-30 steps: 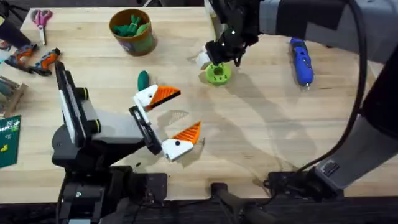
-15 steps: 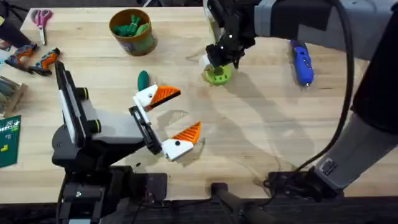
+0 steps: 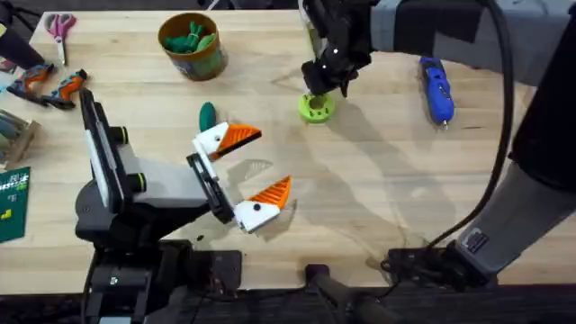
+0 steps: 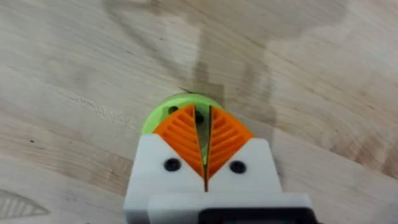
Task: Pick up the gripper from the table and insert it into the empty holder that is missing its gripper. Then pick up a screw, insert it into the mounting hole, and use the screwdriver to tighten it. Finally, clean up the table by picking up the vegetable and placing it into the bucket.
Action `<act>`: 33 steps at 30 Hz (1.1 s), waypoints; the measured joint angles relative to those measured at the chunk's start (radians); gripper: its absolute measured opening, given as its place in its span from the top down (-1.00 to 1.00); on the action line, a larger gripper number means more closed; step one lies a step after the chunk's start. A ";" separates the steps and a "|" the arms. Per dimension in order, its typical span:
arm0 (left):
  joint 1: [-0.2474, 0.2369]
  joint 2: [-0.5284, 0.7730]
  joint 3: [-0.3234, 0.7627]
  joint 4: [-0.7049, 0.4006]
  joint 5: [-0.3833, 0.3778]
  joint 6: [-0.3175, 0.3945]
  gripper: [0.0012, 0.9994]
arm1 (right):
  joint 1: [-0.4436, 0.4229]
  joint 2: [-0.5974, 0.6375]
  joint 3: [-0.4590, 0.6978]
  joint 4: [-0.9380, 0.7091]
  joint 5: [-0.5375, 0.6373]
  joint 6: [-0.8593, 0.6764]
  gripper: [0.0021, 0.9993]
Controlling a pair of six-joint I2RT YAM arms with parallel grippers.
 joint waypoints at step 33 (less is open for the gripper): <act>0.000 0.000 0.000 0.000 0.000 0.000 -0.97 | 0.016 0.000 0.004 -0.008 0.033 0.016 0.98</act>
